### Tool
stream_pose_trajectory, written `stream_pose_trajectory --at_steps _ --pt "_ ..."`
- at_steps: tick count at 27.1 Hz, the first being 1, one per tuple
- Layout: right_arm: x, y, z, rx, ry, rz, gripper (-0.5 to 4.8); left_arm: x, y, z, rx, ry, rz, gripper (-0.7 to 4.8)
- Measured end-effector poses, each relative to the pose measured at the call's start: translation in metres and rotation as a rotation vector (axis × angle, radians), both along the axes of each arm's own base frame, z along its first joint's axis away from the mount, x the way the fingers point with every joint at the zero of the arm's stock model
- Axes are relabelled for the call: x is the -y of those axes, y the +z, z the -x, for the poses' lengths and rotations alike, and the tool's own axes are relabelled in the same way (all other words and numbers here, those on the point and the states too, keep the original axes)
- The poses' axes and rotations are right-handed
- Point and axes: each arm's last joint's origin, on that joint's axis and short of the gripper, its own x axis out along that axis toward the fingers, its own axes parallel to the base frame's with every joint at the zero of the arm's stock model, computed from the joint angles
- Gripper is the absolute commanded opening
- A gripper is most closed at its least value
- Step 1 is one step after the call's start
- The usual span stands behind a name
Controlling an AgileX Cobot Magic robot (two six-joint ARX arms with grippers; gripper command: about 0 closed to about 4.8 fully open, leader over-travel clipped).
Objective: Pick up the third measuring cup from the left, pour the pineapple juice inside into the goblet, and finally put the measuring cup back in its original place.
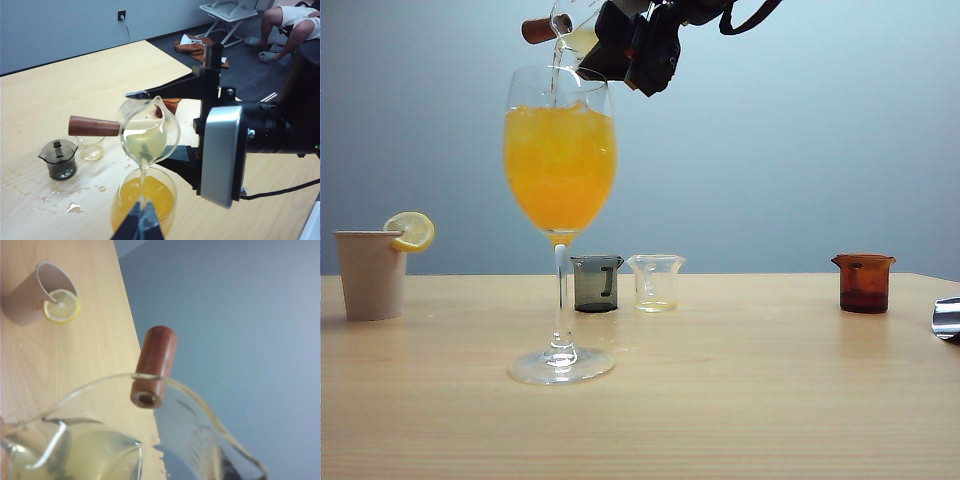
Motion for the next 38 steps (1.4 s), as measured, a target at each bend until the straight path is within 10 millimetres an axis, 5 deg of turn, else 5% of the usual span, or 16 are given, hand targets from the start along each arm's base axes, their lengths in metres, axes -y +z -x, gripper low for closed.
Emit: stream_pose_trajectory --at_steps 38 --pt "-0.0001 -0.0001 0.0000 0.208 0.023 0.216 1.12 0.0000 0.0000 0.0000 0.000 0.000 0.000 -0.05"
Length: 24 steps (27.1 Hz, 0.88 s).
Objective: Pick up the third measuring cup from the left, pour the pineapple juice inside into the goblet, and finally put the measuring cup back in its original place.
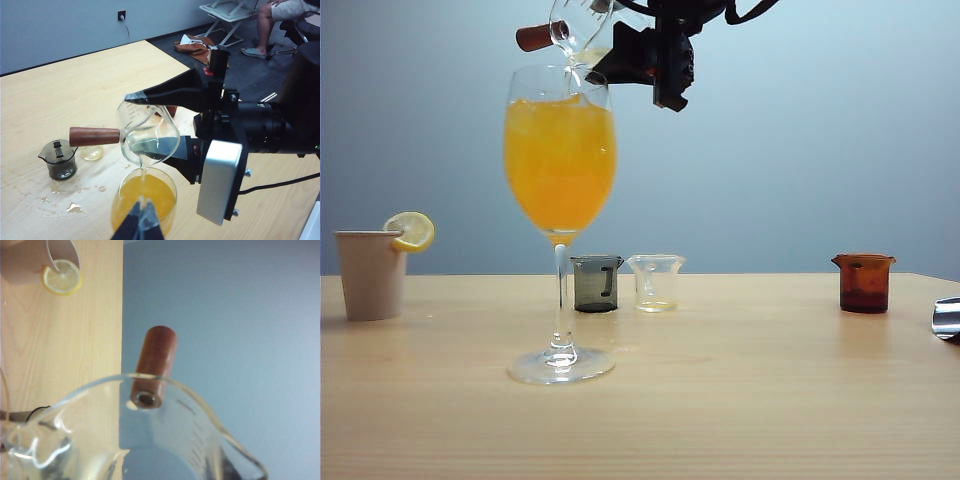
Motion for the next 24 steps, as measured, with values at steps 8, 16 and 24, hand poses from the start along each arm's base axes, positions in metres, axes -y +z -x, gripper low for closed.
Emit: stream_pose_trajectory --at_steps 8,16,24 --pt "-0.0001 0.0019 -0.0001 0.033 0.002 0.006 1.11 0.0000 0.0000 0.0001 0.000 0.000 0.000 -0.05" --pt "-0.0001 0.0031 -0.0001 0.062 0.004 0.021 1.11 0.0000 0.0000 0.0001 0.000 0.000 0.000 -0.05" --pt "-0.0033 0.0031 0.0034 0.079 0.021 0.037 1.11 0.0000 0.0000 0.0001 0.000 0.000 0.000 -0.05"
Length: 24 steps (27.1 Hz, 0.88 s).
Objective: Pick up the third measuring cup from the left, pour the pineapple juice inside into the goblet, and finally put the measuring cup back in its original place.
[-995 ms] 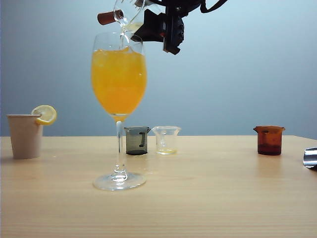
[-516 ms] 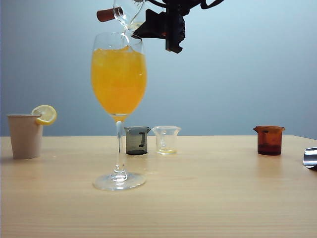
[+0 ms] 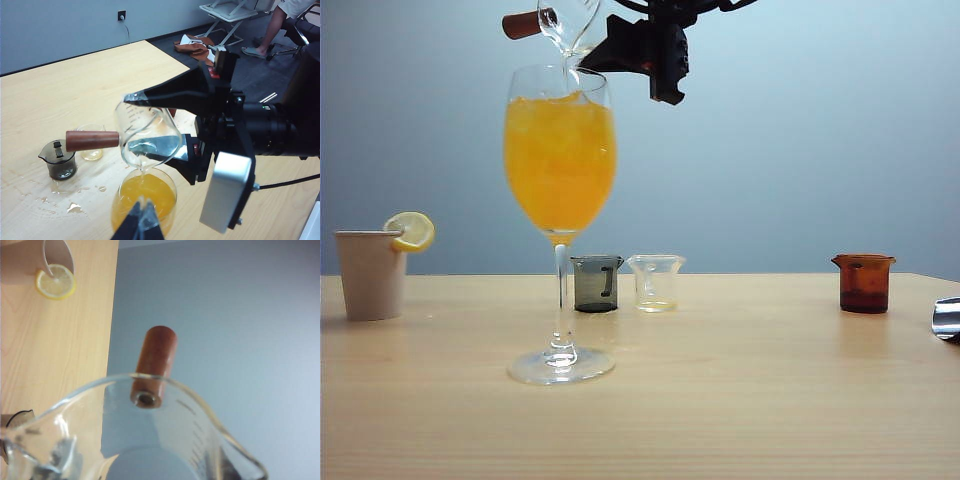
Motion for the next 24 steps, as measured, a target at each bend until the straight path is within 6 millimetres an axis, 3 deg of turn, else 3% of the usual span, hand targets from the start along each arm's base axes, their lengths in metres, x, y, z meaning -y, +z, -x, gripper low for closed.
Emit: stream_pose_trajectory --at_steps 24 --pt "-0.0047 0.0002 0.0052 0.122 0.028 0.117 1.11 0.0000 -0.0005 0.0001 -0.005 -0.003 -0.001 -0.05"
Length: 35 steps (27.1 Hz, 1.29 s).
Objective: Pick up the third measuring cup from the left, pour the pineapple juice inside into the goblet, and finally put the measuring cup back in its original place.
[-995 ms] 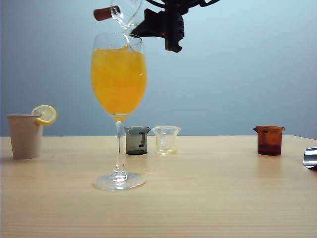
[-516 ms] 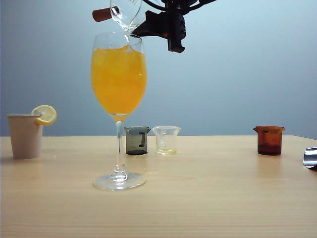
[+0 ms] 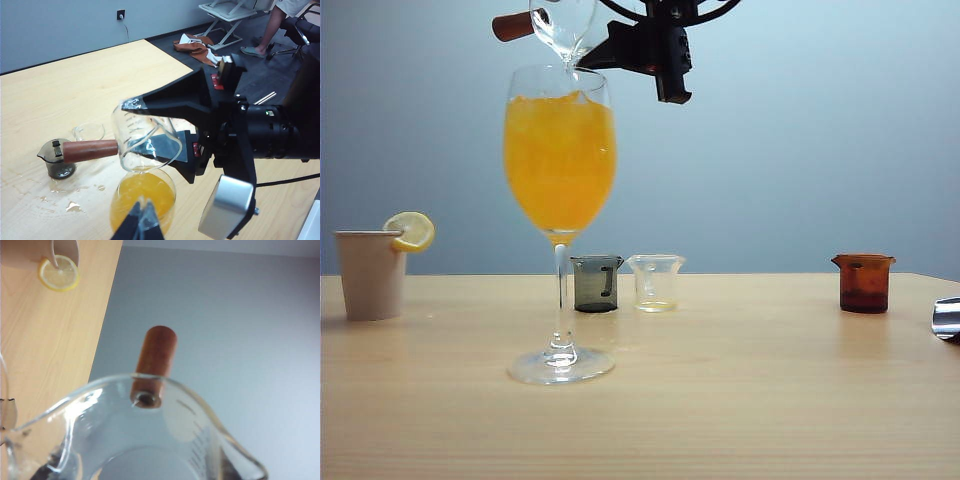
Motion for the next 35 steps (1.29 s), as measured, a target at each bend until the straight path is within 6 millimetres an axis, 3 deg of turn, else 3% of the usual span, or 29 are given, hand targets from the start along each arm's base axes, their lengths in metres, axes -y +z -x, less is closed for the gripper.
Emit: stream_pose_trajectory --at_steps 11,21,31,35 --pt "0.000 0.000 0.000 0.008 0.000 0.006 1.09 0.000 0.000 0.000 -0.002 0.000 -0.001 -0.05" --pt "0.000 0.000 0.000 -0.081 -0.025 -0.081 0.74 0.000 0.000 0.000 -0.002 0.000 -0.001 -0.05" --pt "0.008 0.002 -0.008 -0.264 -0.164 -0.327 0.48 0.000 0.000 0.000 -0.002 0.000 -0.001 -0.05" --pt "0.028 0.006 -0.026 -0.355 -0.288 -0.547 0.48 0.000 0.000 0.000 -0.002 0.000 -0.001 -0.05"
